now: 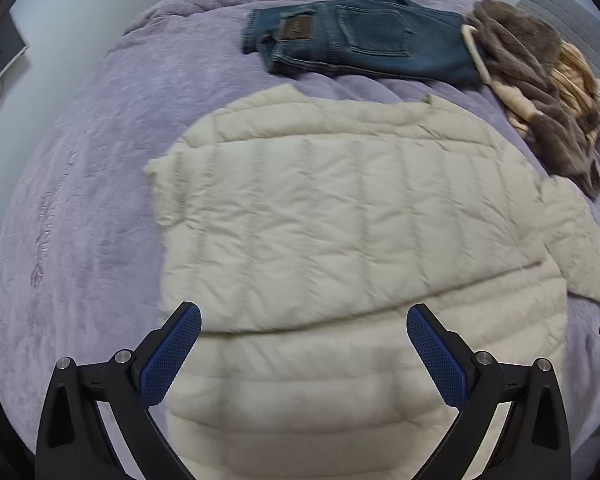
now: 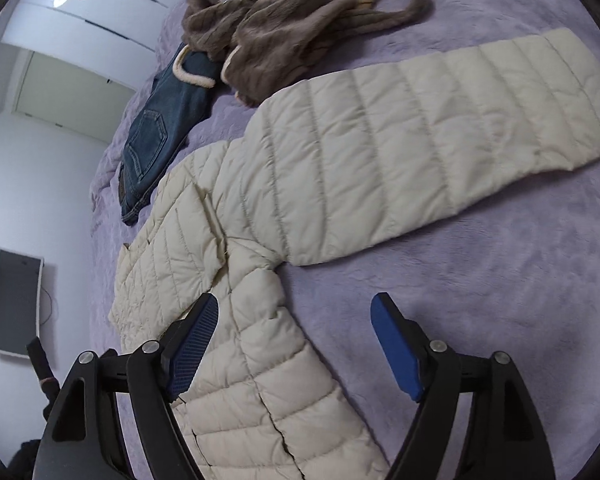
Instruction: Fold large clothes
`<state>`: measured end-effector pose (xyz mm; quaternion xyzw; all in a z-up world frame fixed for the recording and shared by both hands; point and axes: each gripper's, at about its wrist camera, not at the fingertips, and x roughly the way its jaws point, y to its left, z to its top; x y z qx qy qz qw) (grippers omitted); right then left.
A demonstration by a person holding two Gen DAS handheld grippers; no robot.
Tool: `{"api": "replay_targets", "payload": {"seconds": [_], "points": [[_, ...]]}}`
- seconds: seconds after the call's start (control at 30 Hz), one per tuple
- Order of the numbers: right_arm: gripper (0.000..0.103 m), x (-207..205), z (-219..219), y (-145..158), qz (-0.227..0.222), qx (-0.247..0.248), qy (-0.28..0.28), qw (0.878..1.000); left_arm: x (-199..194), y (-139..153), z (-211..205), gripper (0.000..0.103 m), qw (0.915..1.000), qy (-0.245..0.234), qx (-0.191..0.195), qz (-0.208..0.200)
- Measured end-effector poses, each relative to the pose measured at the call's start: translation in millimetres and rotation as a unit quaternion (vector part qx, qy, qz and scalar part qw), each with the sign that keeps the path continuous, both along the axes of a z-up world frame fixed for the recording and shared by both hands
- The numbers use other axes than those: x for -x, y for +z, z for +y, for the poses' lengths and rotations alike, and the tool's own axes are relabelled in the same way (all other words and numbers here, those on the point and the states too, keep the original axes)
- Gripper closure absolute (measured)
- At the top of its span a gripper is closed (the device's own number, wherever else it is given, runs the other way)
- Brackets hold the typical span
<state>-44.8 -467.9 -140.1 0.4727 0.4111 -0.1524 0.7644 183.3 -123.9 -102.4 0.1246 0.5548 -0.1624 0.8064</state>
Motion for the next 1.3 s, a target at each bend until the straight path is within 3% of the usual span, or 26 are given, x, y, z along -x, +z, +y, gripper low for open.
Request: {"api": "replay_targets", "payload": {"seconds": [0.1,0.4,0.57,0.8,0.87,0.9,0.97,1.0,1.03,1.17,1.3], "points": [[0.000,26.5,-20.0,-4.2,-0.003,-0.006,-0.038,0.999,30.0,-2.1,-39.0,0.000,0.9991,-0.036,0.014,0.018],[0.000,71.1,-77.2,-40.3,-0.008,-0.074,-0.113,0.991,79.8,-5.8,-128.4,0.000,0.9944,-0.095,0.036,0.032],[0.000,80.0,-109.9,-64.5,-0.061,-0.139,-0.174,0.973,88.3,-6.8,-148.4,0.000,0.9936,-0.106,0.031,0.021],[0.002,61.7,-144.7,-89.2,-0.133,-0.209,-0.229,0.941,89.2,-8.7,-149.9,0.000,0.9942,-0.102,0.027,0.018],[0.016,58.1,-151.5,-93.1,-0.152,-0.226,-0.244,0.931,86.7,-8.2,-147.9,0.000,0.9948,-0.095,0.030,0.019],[0.035,57.6,-154.6,-96.5,-0.157,-0.240,-0.253,0.924,85.2,-7.4,-146.3,0.000,0.9950,-0.092,0.033,0.019],[0.053,58.0,-157.2,-108.3,-0.190,-0.288,-0.275,0.898,81.5,-5.6,-141.9,0.000,0.9955,-0.086,0.037,0.016],[0.076,57.0,-156.7,-112.4,-0.211,-0.308,-0.283,0.883,79.4,-4.8,-139.5,0.000,0.9958,-0.082,0.038,0.015],[0.089,55.3,-156.3,-113.0,-0.217,-0.316,-0.284,0.879,77.1,-4.0,-136.3,0.000,0.9960,-0.079,0.040,0.013],[0.090,43.0,-154.6,-88.8,-0.239,-0.289,-0.250,0.893,65.1,-0.9,-119.2,0.000,0.9971,-0.062,0.044,0.003],[0.090,19.1,-150.1,-47.8,-0.250,-0.240,-0.202,0.916,48.1,0.7,-94.6,0.000,0.9983,-0.035,0.047,-0.003]]}}
